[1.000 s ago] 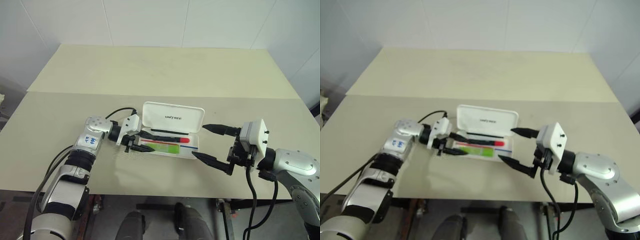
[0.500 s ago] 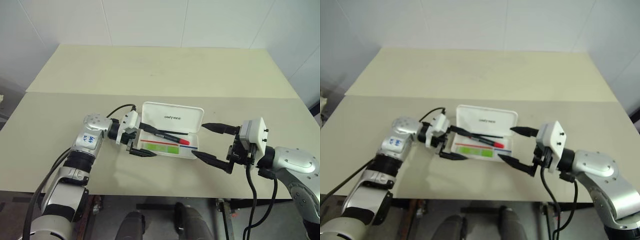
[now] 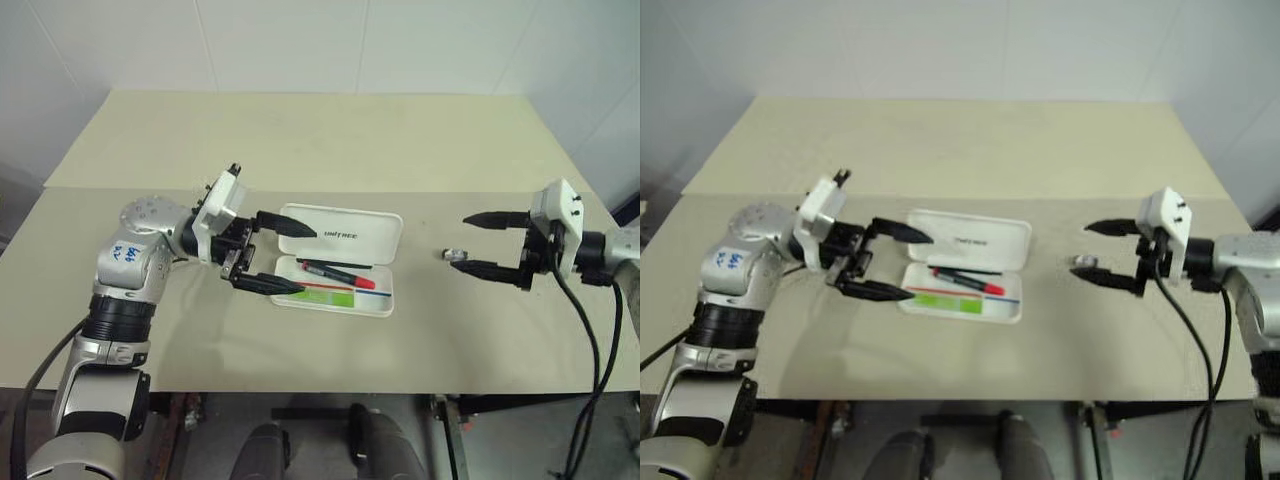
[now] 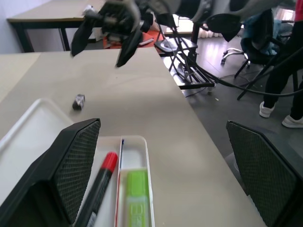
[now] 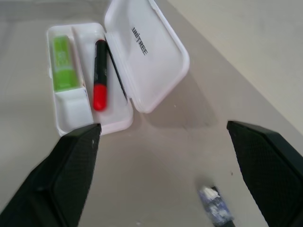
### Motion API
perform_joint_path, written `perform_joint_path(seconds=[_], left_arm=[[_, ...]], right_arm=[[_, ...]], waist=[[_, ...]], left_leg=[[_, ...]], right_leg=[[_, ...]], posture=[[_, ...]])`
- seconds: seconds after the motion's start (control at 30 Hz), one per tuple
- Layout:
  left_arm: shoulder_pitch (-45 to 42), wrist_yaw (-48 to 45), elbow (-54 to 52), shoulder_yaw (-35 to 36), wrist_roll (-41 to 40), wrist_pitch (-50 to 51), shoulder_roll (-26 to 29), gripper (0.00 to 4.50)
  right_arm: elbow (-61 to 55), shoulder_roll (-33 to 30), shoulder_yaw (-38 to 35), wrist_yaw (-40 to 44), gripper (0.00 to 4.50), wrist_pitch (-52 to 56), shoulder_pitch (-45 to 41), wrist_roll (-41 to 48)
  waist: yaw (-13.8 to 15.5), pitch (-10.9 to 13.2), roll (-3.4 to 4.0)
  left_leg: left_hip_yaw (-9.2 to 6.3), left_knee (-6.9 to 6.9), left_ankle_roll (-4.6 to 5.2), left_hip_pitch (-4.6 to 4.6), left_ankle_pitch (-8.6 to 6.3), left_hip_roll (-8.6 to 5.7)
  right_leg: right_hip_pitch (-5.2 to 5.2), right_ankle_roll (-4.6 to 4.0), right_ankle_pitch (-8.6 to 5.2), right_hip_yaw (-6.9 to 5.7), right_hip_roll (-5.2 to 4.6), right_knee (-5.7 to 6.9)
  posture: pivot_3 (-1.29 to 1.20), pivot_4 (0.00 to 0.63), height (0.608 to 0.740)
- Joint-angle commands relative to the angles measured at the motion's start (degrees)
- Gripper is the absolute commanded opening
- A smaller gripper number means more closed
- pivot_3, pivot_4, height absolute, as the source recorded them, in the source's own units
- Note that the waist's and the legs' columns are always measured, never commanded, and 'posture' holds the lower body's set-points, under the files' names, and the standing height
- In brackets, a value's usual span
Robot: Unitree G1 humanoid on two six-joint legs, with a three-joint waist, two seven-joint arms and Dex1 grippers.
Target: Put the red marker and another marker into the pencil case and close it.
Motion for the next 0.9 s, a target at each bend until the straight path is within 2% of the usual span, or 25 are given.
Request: perform_joint_path(seconds=[0.03, 0.33, 0.7, 0.8, 0.9], left_arm=[[-2.30, 0.63, -3.04, 1.60, -2.00, 1.93, 1.57, 4.47], [-0.45, 6.00, -9.03, 2.66, -0.69, 7.79, 7.17, 4.47], [6.72, 11.46, -15.07, 6.77, -1.81, 8.62, 12.71, 4.47], [8.30, 12.55, -16.62, 8.42, -2.10, 8.98, 14.15, 4.50], [8.93, 12.92, -17.08, 8.78, -2.18, 8.73, 14.82, 4.50]], right_arm=[[12.37, 1.53, 2.83, 4.43, 4.50, -6.36, -6.74, -5.07], [43.07, 9.54, 9.21, 6.43, 4.50, -20.17, -23.42, -18.01], [54.95, 13.69, 9.61, 0.60, 4.50, -26.52, -27.17, -26.79], [56.48, 13.62, 10.01, -2.29, 3.88, -27.16, -26.60, -29.05], [57.13, 13.59, 9.76, -3.21, 2.89, -27.14, -26.42, -29.73]], waist=[[-0.34, 0.01, 0.02], [-1.74, 0.10, 0.15], [-1.51, 0.15, 0.23], [-1.55, 0.15, 0.23], [-1.51, 0.13, 0.21]], left_leg=[[0.01, -0.02, 0.00, 0.01, 0.00, 0.01], [0.09, -0.26, -0.02, 0.02, 0.00, 0.04], [0.22, -0.60, -0.15, 0.03, 0.02, 0.02], [0.27, -0.59, -0.20, 0.07, 0.03, 0.02], [0.38, -0.50, -0.27, 0.19, 0.06, -0.02]], right_leg=[[0.00, 0.00, 0.00, 0.02, 0.02, 0.00], [-0.14, 0.10, 0.06, 0.24, 0.10, 0.29], [-0.23, 0.13, 0.08, 0.36, 0.09, 0.13], [-0.22, 0.14, 0.09, 0.40, 0.09, 0.15], [-0.13, 0.27, 0.16, 0.56, 0.08, 0.16]], posture=[[0.00, 0.150, 0.740], [0.00, 0.150, 0.740], [0.00, 0.150, 0.740], [0.00, 0.150, 0.740], [0.00, 0.150, 0.740]])
